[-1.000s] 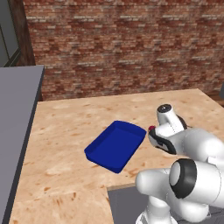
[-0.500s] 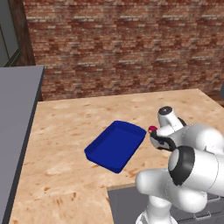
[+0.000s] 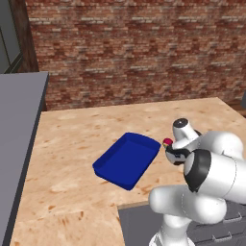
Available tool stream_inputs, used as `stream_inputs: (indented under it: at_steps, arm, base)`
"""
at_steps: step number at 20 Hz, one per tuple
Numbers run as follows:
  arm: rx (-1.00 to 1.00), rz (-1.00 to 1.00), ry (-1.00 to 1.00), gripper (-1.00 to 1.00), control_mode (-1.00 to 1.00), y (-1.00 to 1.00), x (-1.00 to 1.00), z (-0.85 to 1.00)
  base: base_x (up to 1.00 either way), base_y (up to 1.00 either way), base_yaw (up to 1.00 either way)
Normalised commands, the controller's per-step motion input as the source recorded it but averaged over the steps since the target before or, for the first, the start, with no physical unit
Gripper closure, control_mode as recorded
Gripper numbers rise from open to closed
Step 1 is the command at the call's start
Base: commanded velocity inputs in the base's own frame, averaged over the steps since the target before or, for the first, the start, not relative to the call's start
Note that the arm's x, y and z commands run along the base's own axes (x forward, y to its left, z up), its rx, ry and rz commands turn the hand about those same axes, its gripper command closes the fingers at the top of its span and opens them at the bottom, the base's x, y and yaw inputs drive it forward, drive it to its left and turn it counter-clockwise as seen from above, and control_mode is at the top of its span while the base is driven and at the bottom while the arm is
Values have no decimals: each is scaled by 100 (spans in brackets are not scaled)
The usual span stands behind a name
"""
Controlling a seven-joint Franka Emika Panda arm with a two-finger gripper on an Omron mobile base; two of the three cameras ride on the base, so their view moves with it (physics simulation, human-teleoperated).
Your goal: Place the bowl with cake and the cupcake onto the tray.
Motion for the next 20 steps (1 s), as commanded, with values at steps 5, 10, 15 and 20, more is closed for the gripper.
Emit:
stream_inputs:
  at_steps: [5,10,15,20]
  arm:
    - [0,0,0,-100,-100,-3,7,-9]
    - [0,0,0,-100,-100,-4,9,-9]
    - [0,0,0,-100,-100,-7,5,-10]
    - [0,0,0,100,-100,-2,0,-8]
  base:
    - [0,0,0]
    - [0,0,0]
    - [0,0,0]
    - [0,0,0]
